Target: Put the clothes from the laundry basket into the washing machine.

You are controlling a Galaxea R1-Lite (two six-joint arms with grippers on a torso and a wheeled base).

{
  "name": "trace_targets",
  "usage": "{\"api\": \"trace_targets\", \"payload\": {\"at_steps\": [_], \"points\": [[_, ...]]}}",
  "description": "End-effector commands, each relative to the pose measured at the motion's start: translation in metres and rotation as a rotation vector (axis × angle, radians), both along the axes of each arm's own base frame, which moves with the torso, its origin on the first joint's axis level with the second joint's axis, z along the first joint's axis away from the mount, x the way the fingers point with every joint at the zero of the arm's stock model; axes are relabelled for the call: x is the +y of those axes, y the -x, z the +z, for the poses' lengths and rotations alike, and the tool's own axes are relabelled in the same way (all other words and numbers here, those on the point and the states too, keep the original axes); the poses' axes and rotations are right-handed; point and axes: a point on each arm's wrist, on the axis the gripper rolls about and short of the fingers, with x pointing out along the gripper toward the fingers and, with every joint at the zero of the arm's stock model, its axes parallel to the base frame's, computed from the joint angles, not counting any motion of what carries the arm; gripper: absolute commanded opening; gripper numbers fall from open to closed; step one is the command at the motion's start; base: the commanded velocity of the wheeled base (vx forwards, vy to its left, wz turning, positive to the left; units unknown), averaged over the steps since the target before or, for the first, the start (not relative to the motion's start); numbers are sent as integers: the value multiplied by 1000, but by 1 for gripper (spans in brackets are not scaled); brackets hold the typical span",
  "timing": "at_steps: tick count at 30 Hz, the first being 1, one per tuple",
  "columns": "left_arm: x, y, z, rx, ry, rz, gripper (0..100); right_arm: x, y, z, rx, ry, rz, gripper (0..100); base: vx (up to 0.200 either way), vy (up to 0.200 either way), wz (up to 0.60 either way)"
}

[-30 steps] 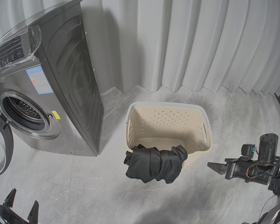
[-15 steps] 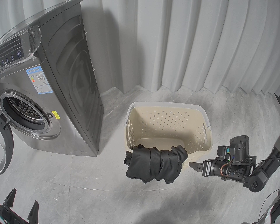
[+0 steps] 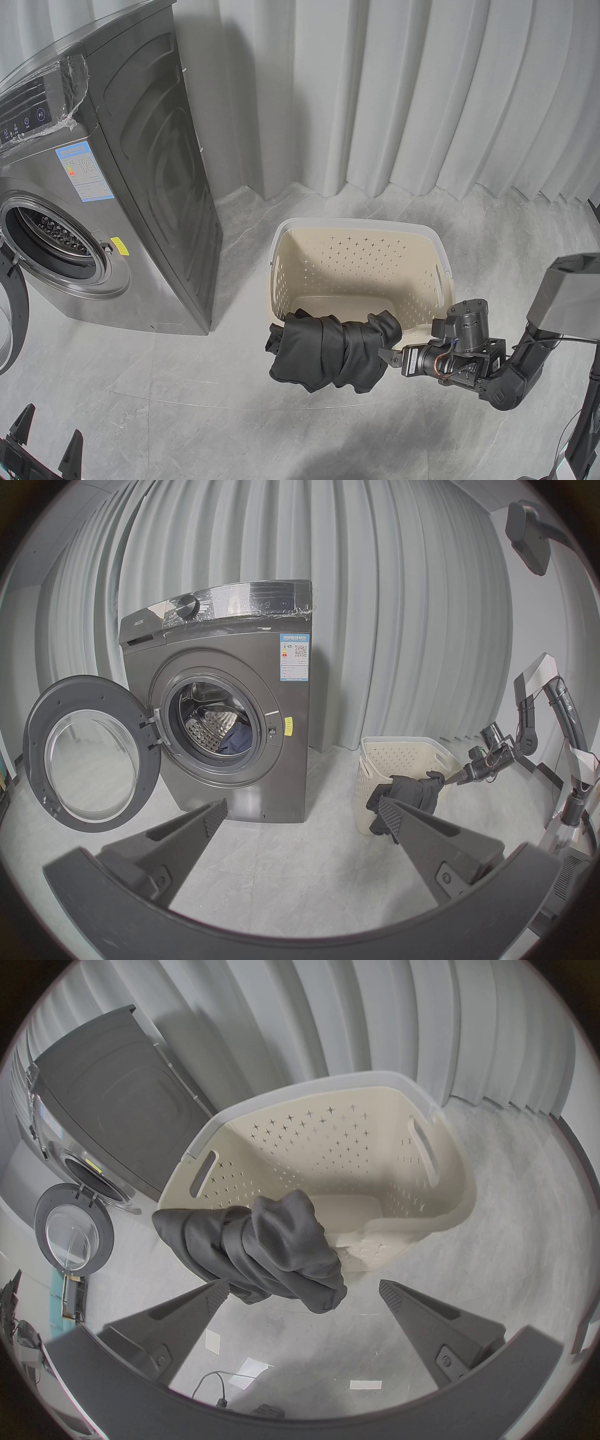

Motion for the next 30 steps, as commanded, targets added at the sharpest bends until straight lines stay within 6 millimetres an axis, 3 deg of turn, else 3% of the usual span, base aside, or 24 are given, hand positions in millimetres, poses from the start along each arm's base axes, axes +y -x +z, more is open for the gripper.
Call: {"api": "trace_targets", "payload": {"at_steps": [1, 12, 21, 22, 30], "points": [[0, 0, -5, 2, 2, 0, 100, 6, -10, -18, 35, 3, -6, 100, 0, 0, 0], [0, 0, -5, 2, 2, 0, 100, 15, -28, -32, 33, -9, -14, 100, 0, 0, 0], [0, 0, -5, 2, 5, 0, 100, 21, -44, -31, -15, -15, -48, 100, 0, 0, 0], [0, 0, -5, 2, 5, 0, 100, 20, -45, -30, -16, -15, -49, 0, 0, 0, 0], [0, 0, -5, 2, 6, 0, 100, 23, -45, -29, -18, -33, -52, 0, 0, 0, 0]]}}
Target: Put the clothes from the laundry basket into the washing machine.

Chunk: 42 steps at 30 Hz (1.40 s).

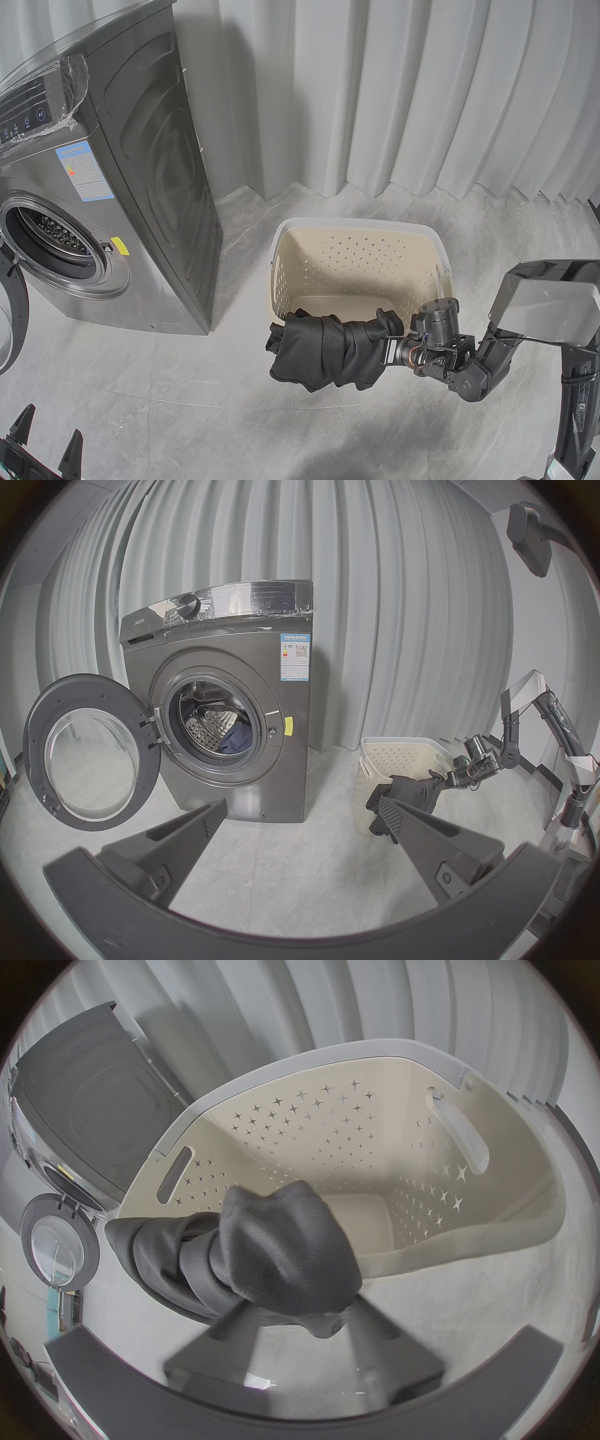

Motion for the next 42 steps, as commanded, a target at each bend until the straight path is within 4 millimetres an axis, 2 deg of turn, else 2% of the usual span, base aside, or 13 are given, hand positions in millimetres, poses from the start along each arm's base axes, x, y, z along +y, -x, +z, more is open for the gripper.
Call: {"api": "trace_targets", "payload": {"at_steps": [1, 5, 7, 13, 18, 26, 32, 36, 37, 39, 40, 42], "points": [[0, 0, -5, 1, 0, -1, 100, 2, 1, 2, -3, -7, 2, 0, 0, 0, 0], [0, 0, -5, 1, 3, -1, 100, 2, 8, 6, 0, -12, 8, 0, 0, 0, 0], [0, 0, -5, 1, 3, -1, 100, 0, 14, 15, -18, -19, 14, 0, 0, 0, 0], [0, 0, -5, 1, 3, 1, 100, -5, 38, 47, -80, -45, 34, 0, 0, 0, 0], [0, 0, -5, 1, 2, 1, 100, -14, 59, 89, -177, -95, 46, 0, 0, 0, 0], [0, 0, -5, 1, -1, -1, 100, -23, 76, 124, -268, -149, 45, 0, 0, 0, 0], [0, 0, -5, 1, -3, -1, 100, -22, 82, 124, -259, -146, 58, 0, 0, 0, 0], [0, 0, -5, 1, -3, -1, 100, -24, 88, 103, -182, -100, 66, 0, 0, 0, 0], [0, 0, -5, 1, -1, -1, 100, -23, 87, 90, -141, -78, 66, 0, 0, 0, 0], [0, 0, -5, 1, -1, -1, 100, -22, 85, 81, -116, -64, 66, 0, 0, 0, 0], [0, 0, -5, 1, -1, -1, 100, -20, 79, 69, -87, -48, 61, 0, 0, 0, 0], [0, 0, -5, 1, -1, 1, 100, -19, 77, 65, -82, -44, 60, 0, 0, 0, 0]]}}
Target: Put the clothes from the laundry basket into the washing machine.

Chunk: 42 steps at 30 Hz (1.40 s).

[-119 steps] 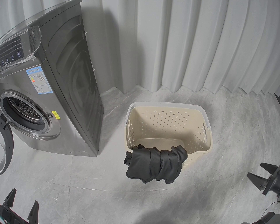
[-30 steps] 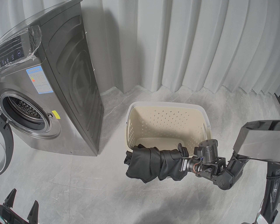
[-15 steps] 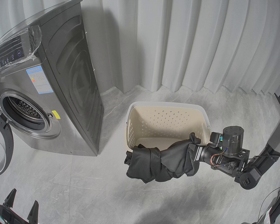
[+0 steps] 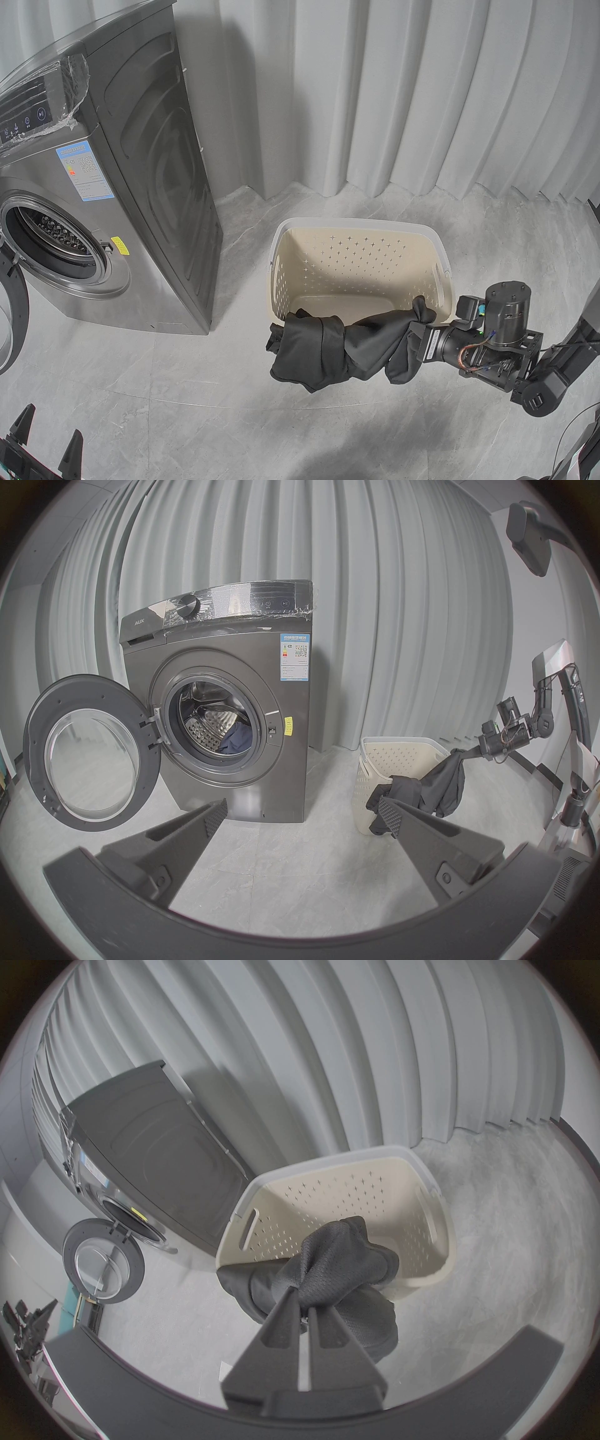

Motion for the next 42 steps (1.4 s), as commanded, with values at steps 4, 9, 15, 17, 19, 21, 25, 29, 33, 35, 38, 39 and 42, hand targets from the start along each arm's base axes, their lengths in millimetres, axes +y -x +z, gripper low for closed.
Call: {"api": "trace_targets", "payload": {"at_steps": [4, 9, 15, 17, 19, 21, 25, 29, 33, 35, 38, 39, 42], "points": [[0, 0, -5, 2, 3, 0, 100, 6, -17, -43, 84, 70, -3, 0, 0, 0, 0], [0, 0, -5, 2, 3, 2, 100, 9, -22, -49, 91, 85, 1, 100, 0, 0, 0], [0, 0, -5, 2, 3, 2, 100, 10, -28, -57, 108, 96, -5, 100, 0, 0, 0], [0, 0, -5, 2, 3, 0, 100, 9, -30, -61, 116, 104, -12, 100, 0, 0, 0], [0, 0, -5, 2, 3, 0, 100, 6, -34, -66, 124, 126, -16, 100, 0, 0, 0], [0, 0, -5, 2, 3, 2, 100, 3, -39, -72, 127, 146, -25, 100, 0, 0, 0], [0, 0, -5, 2, 3, 2, 100, 3, -54, -82, 128, 158, -39, 100, 0, 0, 0], [0, 0, -5, 2, 3, 2, 100, 8, -62, -88, 130, 159, -35, 100, 0, 0, 0], [0, 0, -5, 2, 3, 2, 100, 12, -70, -96, 129, 159, -35, 100, 0, 0, 0], [0, 0, -5, 2, 3, 2, 100, 14, -74, -98, 124, 156, -35, 100, 0, 0, 0], [0, 0, -5, 2, 3, 0, 100, 16, -79, -103, 120, 154, -35, 0, 0, 0, 0], [0, 0, -5, 2, 3, 0, 100, 17, -81, -104, 117, 152, -37, 0, 0, 0, 0], [0, 0, -5, 2, 3, 2, 100, 18, -83, -102, 107, 144, -32, 0, 0, 0, 0]]}}
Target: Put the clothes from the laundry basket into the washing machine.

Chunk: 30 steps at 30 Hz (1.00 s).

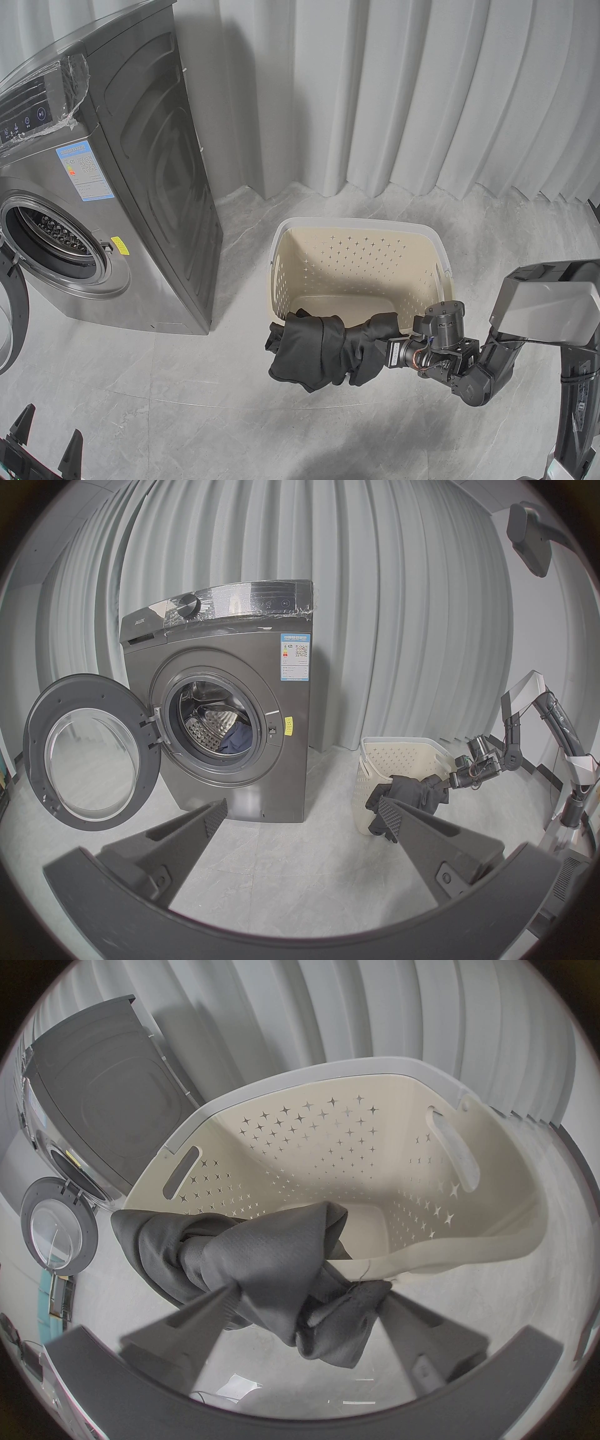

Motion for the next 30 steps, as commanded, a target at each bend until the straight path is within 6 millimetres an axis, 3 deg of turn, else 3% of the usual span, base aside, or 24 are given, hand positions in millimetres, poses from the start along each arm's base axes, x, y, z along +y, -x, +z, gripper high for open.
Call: {"api": "trace_targets", "payload": {"at_steps": [1, 10, 24, 25, 26, 27, 30], "points": [[0, 0, -5, 1, 2, -1, 100, 2, -4, -5, 3, -3, 5, 0, 0, 0, 0], [0, 0, -5, 1, 3, 1, 100, 3, 3, 7, -40, -31, 18, 0, 0, 0, 0], [0, 0, -5, 1, 3, 1, 100, -8, 71, 111, -249, -144, 91, 0, 0, 0, 0], [0, 0, -5, 1, 3, 1, 100, -8, 71, 111, -249, -144, 91, 0, 0, 0, 0], [0, 0, -5, 1, 3, 1, 100, -10, 80, 134, -314, -186, 105, 0, 0, 0, 0], [0, 0, -5, 1, 3, 1, 100, -12, 86, 145, -344, -205, 109, 0, 0, 0, 0], [0, 0, -5, 1, -3, -1, 100, -19, 97, 166, -409, -245, 124, 0, 0, 0, 0]]}}
